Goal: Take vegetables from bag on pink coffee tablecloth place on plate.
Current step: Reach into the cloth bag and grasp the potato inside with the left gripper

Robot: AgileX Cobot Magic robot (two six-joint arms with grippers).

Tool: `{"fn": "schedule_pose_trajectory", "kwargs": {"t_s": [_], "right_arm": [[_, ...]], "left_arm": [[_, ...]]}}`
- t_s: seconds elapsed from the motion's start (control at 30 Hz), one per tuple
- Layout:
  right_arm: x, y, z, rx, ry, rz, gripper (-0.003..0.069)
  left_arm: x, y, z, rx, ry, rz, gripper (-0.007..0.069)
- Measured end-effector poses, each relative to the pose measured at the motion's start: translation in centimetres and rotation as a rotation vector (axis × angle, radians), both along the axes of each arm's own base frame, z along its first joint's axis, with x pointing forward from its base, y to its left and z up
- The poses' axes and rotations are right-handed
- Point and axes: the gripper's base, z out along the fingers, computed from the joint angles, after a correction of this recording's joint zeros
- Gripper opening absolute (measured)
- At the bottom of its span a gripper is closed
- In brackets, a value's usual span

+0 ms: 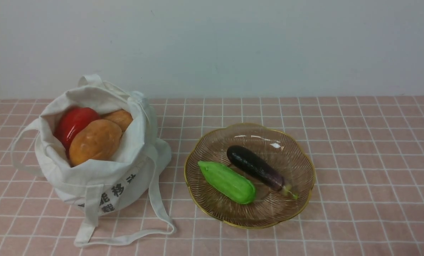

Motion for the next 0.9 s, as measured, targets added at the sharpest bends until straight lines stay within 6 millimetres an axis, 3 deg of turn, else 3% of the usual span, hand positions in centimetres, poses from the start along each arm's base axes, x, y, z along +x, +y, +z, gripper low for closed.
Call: {"fn": "schedule_pose_trajectory", "kwargs": {"t_s": [0.1,0.13,0.23,0.27,0.37,0.43,0.5,0.63,0.77,0.9], "right_arm": [[0.0,0.0,0.0,0.0,0.0,0.0,-0.0012],[0.0,0.0,0.0,0.0,0.0,0.0,-0.0012],[0.0,0.0,0.0,0.0,0.0,0.0,-0.0012],[0.0,0.0,0.0,0.0,0.0,0.0,-0.0012],[0.0,0.0,0.0,0.0,0.0,0.0,-0.0012],[0.0,0.0,0.0,0.0,0.0,0.0,-0.0012],[0.0,0.0,0.0,0.0,0.0,0.0,-0.0012],[0.0,0.0,0.0,0.0,0.0,0.0,-0.0012],[0.0,0.0,0.0,0.0,0.0,0.0,-0.0012],[0.0,0.0,0.0,0.0,0.0,0.0,-0.0012]], "left_arm": [[3.6,-0.4,0.3,0.096,0.131,-0.084,-0.0005],[6.7,-0.6,0.0,0.159,0.201,-0.143,-0.0005],[9.7,-0.8,-0.8,0.213,0.272,-0.205,-0.0005],[10.0,-0.8,-0.9,0.213,0.278,-0.206,-0.0005],[13.5,-1.0,-2.8,0.25,0.368,-0.264,0.001],[14.5,-1.1,-3.6,0.26,0.393,-0.281,0.0033],[15.9,-1.2,-4.9,0.276,0.429,-0.305,0.0078],[18.2,-1.0,-7.3,0.317,0.464,-0.31,0.0269],[19.3,-0.7,-8.3,0.358,0.454,-0.295,0.0414],[20.1,-0.7,-8.9,0.36,0.44,-0.284,0.051]]}}
